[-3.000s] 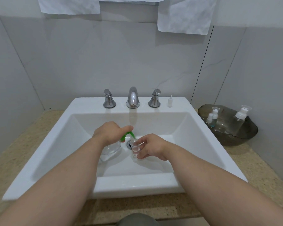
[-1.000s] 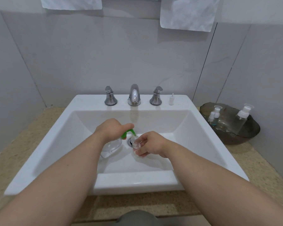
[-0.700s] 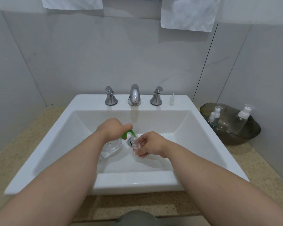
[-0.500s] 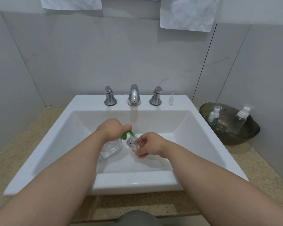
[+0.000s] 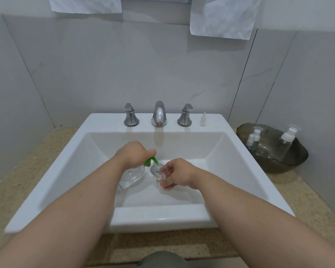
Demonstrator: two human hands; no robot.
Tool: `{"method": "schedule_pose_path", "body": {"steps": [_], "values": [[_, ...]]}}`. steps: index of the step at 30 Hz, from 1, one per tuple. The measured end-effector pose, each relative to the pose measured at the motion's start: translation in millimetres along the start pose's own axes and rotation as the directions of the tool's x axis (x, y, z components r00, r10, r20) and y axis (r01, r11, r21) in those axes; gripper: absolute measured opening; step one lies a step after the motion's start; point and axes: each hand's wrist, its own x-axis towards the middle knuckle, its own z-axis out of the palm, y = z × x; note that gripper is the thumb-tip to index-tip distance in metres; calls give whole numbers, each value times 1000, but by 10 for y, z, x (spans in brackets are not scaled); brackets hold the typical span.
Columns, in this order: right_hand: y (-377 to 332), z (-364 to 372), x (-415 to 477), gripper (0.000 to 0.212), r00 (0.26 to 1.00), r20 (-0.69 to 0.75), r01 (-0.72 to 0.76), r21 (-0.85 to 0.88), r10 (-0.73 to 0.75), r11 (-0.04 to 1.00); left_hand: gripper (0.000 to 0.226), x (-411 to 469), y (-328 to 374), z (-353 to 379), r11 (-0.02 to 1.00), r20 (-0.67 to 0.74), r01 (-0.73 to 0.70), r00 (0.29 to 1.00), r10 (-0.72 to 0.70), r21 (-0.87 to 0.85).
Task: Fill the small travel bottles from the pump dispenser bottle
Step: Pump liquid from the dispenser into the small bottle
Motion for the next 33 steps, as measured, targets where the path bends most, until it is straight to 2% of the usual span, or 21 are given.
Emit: {"method": "schedule_pose_path", "body": {"steps": [10, 22, 33], "values": [[10, -26, -21, 30, 1000, -7, 7, 12, -7, 1000, 70, -5, -41, 34, 999, -33, 14, 999, -13, 48], [-3, -21, -14, 30, 1000, -5, 8, -2, -8, 1000, 54, -1, 24, 18, 998, -18, 34, 999, -33, 58], [-9, -13, -19, 29, 1000, 1, 8, -11, -8, 1000, 53, -5, 41, 11, 999, 7, 32, 999, -32, 10]]}}
